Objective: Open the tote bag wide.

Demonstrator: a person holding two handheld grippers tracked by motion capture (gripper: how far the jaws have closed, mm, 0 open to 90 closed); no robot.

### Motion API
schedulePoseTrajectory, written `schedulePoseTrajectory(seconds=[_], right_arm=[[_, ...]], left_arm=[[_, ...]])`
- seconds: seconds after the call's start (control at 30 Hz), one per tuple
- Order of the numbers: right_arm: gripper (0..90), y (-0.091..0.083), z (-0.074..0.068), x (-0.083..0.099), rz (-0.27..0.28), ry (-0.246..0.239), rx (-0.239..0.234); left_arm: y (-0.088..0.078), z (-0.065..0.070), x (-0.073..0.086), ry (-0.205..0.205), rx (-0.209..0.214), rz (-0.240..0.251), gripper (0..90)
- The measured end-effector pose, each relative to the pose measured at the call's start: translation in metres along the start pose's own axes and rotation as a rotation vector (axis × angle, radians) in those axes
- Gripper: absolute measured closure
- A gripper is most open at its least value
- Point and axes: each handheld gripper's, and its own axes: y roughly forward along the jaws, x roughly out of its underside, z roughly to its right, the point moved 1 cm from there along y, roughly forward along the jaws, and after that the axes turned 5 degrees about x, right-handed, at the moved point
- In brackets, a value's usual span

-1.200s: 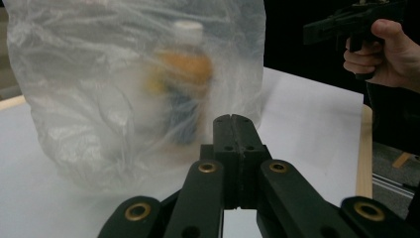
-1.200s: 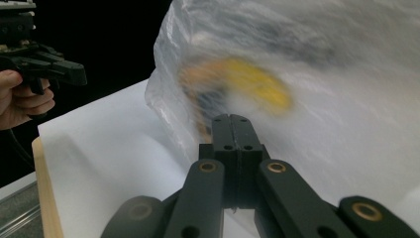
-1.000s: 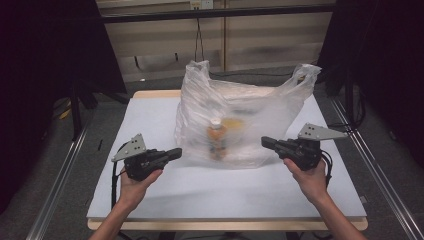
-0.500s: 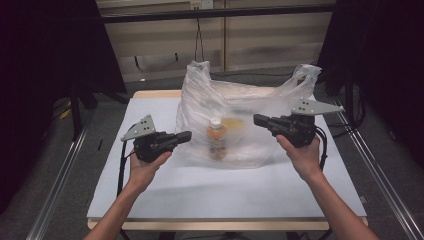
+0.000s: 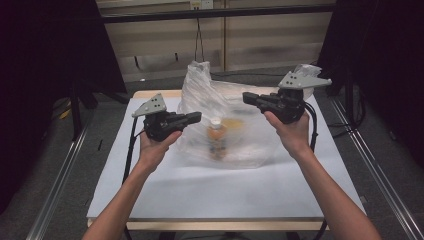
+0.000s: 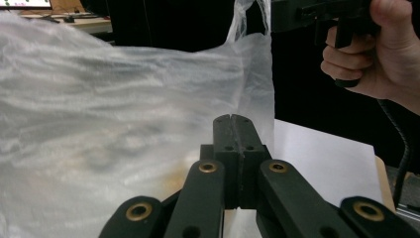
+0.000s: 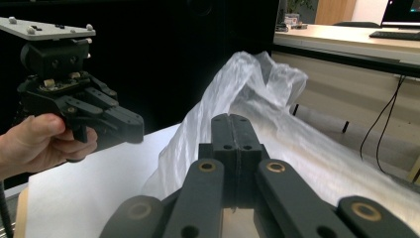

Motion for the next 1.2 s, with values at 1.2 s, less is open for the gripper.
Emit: schedulePoseTrajectory(seconds=[1.2], right_arm=[[90.0, 0.081, -0.031, 0.049, -0.175, 0.009, -0.116]], left_arm=[[0.041, -0.014, -0.027, 0.010, -0.024, 0.004, 90.0]])
